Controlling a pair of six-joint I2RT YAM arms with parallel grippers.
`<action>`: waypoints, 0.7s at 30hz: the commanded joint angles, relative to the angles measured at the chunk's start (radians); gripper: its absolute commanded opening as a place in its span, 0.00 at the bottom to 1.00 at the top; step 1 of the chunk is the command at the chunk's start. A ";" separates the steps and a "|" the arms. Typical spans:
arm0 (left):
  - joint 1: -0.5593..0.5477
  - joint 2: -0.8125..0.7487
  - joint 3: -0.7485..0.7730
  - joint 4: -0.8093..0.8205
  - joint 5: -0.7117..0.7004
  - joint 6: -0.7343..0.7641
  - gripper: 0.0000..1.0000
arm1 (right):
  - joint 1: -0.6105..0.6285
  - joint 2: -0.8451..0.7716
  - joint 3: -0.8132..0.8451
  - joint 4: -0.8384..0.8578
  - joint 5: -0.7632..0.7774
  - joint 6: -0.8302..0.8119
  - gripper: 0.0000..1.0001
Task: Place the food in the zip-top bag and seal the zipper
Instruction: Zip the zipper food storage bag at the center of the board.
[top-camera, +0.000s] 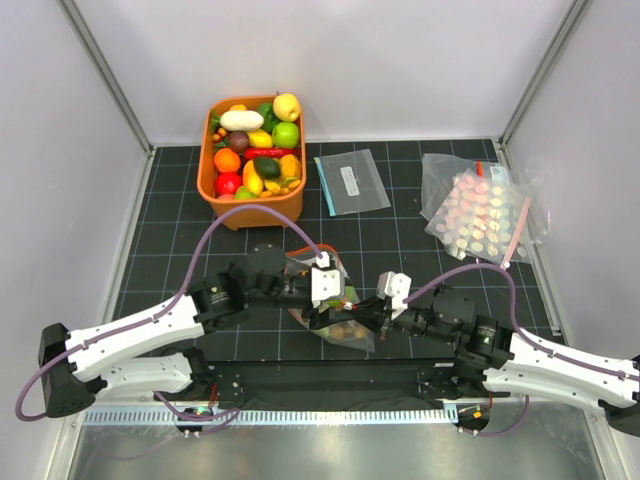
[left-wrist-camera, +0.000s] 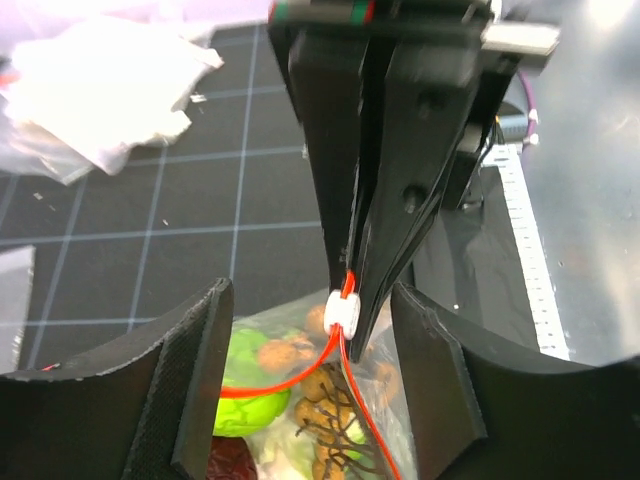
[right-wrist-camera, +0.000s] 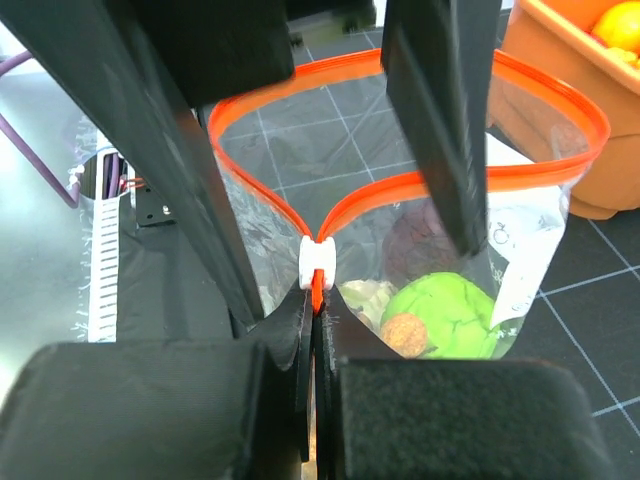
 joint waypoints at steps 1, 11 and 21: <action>-0.003 0.029 0.070 -0.038 0.022 0.015 0.66 | 0.000 -0.044 0.026 0.026 0.012 -0.006 0.01; -0.003 0.034 0.095 -0.073 0.023 0.015 0.35 | 0.000 -0.088 0.007 0.031 0.045 -0.006 0.01; -0.003 0.015 0.093 -0.066 0.049 0.000 0.53 | 0.000 -0.050 0.019 0.026 0.038 -0.011 0.01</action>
